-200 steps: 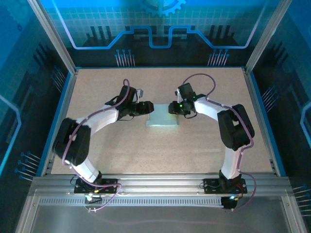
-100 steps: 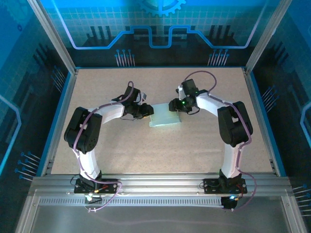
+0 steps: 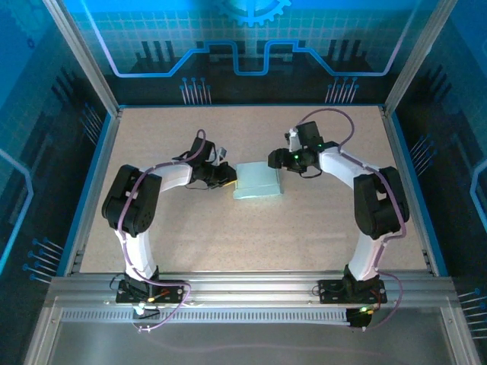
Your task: Fold the paper box
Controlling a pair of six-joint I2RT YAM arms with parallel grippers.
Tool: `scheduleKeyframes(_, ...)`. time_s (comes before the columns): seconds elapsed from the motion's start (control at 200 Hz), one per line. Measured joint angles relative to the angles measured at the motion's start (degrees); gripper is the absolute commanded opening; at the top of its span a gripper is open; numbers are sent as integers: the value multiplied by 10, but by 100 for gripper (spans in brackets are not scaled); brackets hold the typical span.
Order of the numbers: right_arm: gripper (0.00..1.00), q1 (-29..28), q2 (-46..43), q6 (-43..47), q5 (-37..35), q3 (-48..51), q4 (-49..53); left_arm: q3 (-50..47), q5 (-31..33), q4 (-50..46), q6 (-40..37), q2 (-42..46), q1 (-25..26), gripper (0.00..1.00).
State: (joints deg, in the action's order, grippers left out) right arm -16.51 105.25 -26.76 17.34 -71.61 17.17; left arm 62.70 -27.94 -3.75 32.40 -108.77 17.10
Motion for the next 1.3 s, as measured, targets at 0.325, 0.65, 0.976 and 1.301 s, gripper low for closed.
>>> scheduleKeyframes(0.325,83,16,-1,-35,83,44,-53,-13,-19,19,12,0,-11,4)
scheduleKeyframes(0.65,52,16,8,-69,150,45,-86,-14,-19,19,11,-1,-12,11)
scheduleKeyframes(0.976,49,21,6,-100,163,45,-97,-25,-14,28,1,4,-12,45)
scheduleKeyframes(1.301,49,60,-56,-136,183,59,-97,-129,75,128,-85,155,-4,94)
